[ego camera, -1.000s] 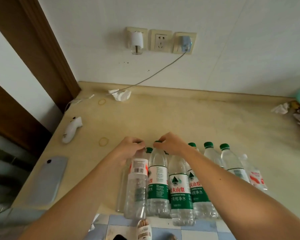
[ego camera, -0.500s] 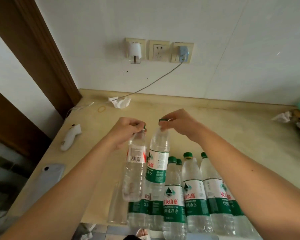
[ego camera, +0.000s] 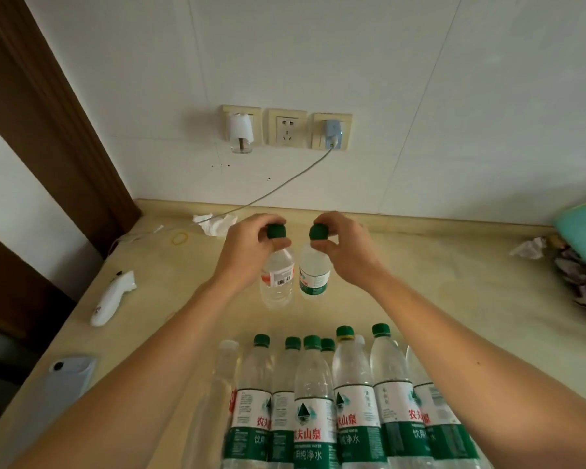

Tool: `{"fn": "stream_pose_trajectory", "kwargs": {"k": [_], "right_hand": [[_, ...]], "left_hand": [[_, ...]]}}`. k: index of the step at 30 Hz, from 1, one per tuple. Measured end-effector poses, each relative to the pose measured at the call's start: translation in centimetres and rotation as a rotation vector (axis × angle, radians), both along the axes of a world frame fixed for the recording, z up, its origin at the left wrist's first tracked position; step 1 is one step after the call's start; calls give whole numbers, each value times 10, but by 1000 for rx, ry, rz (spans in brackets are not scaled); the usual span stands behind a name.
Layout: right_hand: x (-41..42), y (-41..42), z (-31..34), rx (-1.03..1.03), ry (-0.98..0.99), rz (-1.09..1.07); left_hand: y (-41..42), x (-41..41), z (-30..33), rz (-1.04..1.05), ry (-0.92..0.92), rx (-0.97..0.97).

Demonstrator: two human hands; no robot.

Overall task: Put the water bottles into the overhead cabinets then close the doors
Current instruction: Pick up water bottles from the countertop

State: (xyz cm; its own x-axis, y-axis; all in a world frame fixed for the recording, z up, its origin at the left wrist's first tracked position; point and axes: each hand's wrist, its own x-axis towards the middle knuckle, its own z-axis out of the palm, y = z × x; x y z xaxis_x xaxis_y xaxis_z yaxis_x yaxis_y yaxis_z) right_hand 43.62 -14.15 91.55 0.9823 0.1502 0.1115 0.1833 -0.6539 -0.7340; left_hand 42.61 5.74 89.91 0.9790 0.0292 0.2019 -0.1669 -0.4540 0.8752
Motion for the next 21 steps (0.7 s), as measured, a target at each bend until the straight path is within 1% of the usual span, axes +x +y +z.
{"fn": "stream_pose_trajectory", "kwargs": {"k": [4, 10, 14, 18, 21], "right_hand": [[6, -8, -26, 19, 80, -27], [13, -11, -37, 49, 57, -10], [15, -12, -39, 116, 45, 27], [19, -18, -54, 209, 129, 31], [20, -25, -77, 150, 242, 42]], "left_hand": [[-6, 4, -22, 8, 14, 45], [-3, 8, -42, -2, -36, 52], [-3, 4, -51, -42, -68, 55], [-2, -4, -67, -8, 29, 111], [-2, -15, -87, 24, 157, 94]]}}
